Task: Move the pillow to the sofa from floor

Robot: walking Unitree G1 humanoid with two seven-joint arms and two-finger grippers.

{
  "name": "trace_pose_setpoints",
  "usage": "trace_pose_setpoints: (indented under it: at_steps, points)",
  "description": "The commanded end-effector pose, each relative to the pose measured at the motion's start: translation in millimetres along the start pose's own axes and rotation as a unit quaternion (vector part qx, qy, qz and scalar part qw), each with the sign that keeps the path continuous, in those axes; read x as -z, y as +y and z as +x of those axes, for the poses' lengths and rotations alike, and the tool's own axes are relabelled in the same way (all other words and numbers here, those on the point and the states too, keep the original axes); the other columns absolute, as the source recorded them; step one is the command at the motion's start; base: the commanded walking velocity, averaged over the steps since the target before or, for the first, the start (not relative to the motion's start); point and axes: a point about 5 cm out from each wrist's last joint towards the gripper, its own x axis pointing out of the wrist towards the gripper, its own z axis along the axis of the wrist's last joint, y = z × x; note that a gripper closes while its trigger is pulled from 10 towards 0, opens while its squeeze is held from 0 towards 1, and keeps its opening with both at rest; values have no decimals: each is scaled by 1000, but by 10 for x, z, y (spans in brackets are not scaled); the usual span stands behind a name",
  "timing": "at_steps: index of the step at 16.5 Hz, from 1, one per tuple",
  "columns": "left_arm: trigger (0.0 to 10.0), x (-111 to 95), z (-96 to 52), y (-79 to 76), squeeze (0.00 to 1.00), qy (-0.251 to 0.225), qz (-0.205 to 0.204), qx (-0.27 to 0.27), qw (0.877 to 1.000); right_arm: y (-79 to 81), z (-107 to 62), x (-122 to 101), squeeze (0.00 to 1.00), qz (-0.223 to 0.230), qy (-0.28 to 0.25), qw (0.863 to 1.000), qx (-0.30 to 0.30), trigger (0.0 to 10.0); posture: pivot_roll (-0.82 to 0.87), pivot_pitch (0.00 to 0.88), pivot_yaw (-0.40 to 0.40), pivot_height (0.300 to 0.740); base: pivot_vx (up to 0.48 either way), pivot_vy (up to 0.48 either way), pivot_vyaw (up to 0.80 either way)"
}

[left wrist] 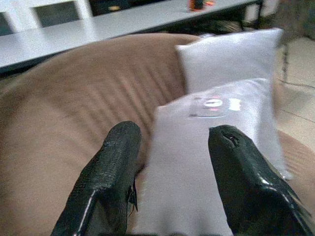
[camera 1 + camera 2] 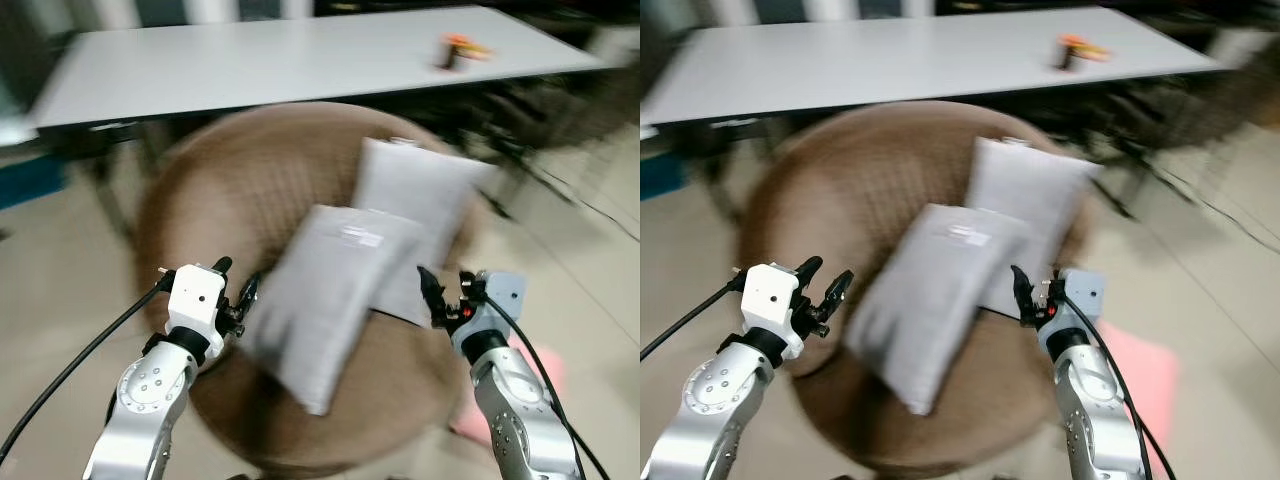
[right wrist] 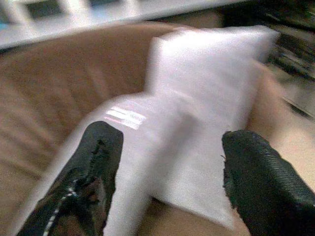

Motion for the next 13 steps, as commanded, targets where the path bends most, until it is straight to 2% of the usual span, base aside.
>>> trace_pose_setpoints:
  at_steps: [1,3,5,6,13]
  points:
    - [10000,-1,26,-13,0,-2,6,-2,1000,-61,-20,-69,1000,-9,1,1000,23,10000,-70,0,22,740,0,-281,-800]
    - [10000,9,66,-15,0,-5,8,-9,1000,-89,-28,-122,1000,-28,8,999,38,10000,-80,0,27,740,0,-283,-800]
    - [10000,12,94,-7,0,-6,8,-14,1000,-83,-12,-106,1000,-25,21,999,33,10000,-81,0,30,740,0,-324,-666]
    - [10000,12,111,3,0,-7,9,-17,1000,-86,13,-101,0,-31,26,999,34,10000,-80,0,30,740,0,-368,0]
    - [10000,20,147,47,0,-10,13,-30,999,-125,60,-91,0,-48,35,996,62,10000,-78,0,31,740,0,-391,0]
